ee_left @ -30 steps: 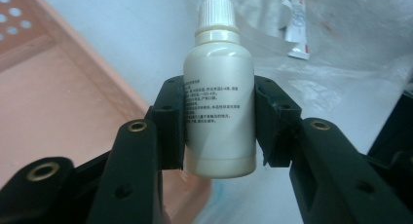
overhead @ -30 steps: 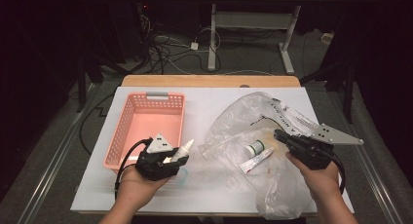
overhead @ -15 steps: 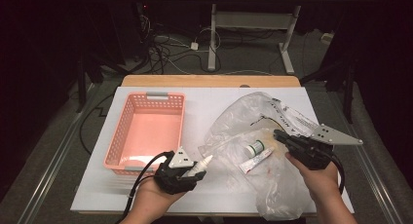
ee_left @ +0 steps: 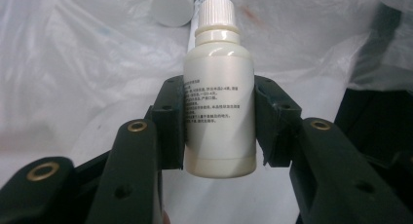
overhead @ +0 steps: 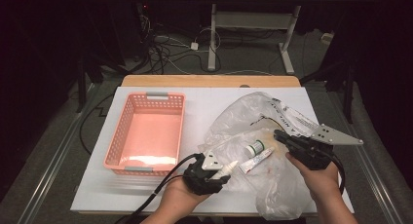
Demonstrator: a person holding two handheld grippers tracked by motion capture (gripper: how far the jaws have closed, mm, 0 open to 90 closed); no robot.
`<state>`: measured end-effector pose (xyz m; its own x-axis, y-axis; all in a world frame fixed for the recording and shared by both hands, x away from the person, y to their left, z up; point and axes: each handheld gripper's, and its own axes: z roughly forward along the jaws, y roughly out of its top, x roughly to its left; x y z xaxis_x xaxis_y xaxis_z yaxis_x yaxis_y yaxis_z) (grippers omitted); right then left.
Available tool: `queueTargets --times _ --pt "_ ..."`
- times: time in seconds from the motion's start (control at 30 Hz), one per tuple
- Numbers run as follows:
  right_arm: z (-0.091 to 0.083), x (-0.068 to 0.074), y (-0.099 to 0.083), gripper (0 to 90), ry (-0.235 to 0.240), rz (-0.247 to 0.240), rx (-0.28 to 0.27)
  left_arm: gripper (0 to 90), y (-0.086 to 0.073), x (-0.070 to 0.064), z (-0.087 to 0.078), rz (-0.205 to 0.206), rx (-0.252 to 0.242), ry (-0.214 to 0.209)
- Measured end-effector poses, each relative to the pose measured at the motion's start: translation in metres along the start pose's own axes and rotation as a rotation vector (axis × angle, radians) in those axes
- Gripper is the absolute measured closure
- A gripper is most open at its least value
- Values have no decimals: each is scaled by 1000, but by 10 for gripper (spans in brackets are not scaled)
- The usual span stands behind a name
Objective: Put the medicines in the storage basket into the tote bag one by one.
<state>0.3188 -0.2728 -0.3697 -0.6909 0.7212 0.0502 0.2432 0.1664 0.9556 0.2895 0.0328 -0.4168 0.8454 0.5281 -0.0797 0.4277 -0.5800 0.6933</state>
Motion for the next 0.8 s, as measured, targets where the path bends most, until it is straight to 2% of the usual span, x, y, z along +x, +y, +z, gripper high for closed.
queueTargets --times 0.17,0.4,0.6,0.8 --pt "1 0 -1 900 4 3 2 588 14 3 19 -4 -7 8" --pt "2 -1 -2 900 6 6 2 587 28 13 44 -50 -30 28" --pt "3 -1 -4 900 8 8 3 587 38 19 60 -79 -51 43" --pt "4 -2 -6 900 8 11 6 587 52 29 74 -84 -59 76"
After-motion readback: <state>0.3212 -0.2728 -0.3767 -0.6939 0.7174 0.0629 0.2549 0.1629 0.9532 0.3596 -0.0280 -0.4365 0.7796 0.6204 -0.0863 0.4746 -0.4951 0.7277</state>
